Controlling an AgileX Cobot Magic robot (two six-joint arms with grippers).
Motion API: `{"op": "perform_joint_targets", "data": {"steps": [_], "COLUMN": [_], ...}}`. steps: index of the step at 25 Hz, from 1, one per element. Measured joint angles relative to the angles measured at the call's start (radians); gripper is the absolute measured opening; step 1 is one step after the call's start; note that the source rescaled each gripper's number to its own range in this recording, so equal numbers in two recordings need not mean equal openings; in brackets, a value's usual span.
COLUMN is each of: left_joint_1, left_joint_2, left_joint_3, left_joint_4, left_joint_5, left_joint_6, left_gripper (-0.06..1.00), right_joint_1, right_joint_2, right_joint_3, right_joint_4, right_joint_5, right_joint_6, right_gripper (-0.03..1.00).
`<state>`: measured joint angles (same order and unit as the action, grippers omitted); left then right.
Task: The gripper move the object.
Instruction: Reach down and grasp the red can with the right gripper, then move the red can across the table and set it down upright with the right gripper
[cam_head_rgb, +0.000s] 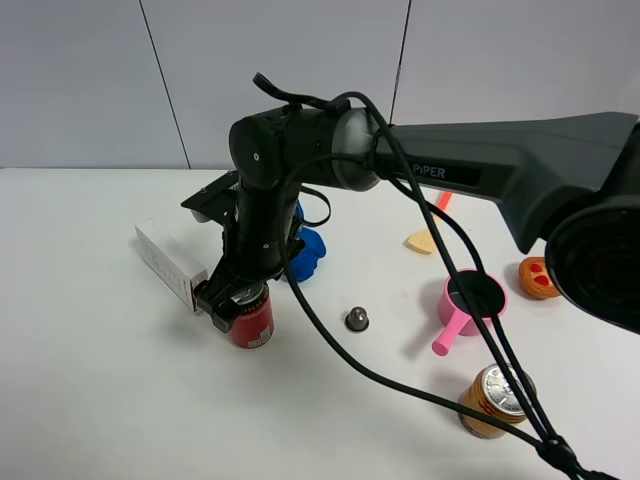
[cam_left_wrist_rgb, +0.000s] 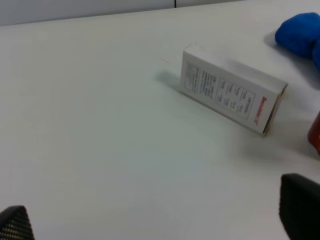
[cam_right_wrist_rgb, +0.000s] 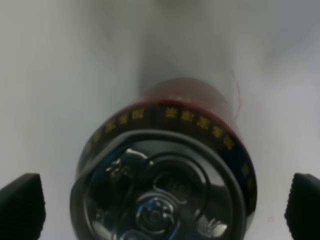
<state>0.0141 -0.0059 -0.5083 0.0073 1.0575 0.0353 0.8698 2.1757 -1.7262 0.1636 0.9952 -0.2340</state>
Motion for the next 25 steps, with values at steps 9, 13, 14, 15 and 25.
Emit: {"op": "perform_joint_targets", "data": {"steps": [9,13,14,15,25], "left_joint_1": [0.000,0.000,0.000,0.000,0.000], "left_joint_2": [0.000,0.000,0.000,0.000,0.000], "left_joint_3": [0.000,0.000,0.000,0.000,0.000], "left_joint_4": [0.000,0.000,0.000,0.000,0.000], "left_joint_5": [0.000,0.000,0.000,0.000,0.000], "left_joint_6": [0.000,0.000,0.000,0.000,0.000], "left_gripper": [1.00,1.00,1.00,1.00,1.00], "right_joint_1": [0.000,0.000,0.000,0.000,0.000], "right_joint_2": [0.022,0.022,0.022,0.022,-0.010], "right_joint_3": [0.000,0.000,0.000,0.000,0.000], "right_joint_4": [0.023,0.026,0.026,0.026,0.019], "right_joint_5": [0.001,-0.001,-0.001,-0.001,0.051], "right_joint_6": [0.001,0.001,0.001,0.001,0.010], "right_gripper": [0.30,0.06,0.06,0.06,0.01]}}
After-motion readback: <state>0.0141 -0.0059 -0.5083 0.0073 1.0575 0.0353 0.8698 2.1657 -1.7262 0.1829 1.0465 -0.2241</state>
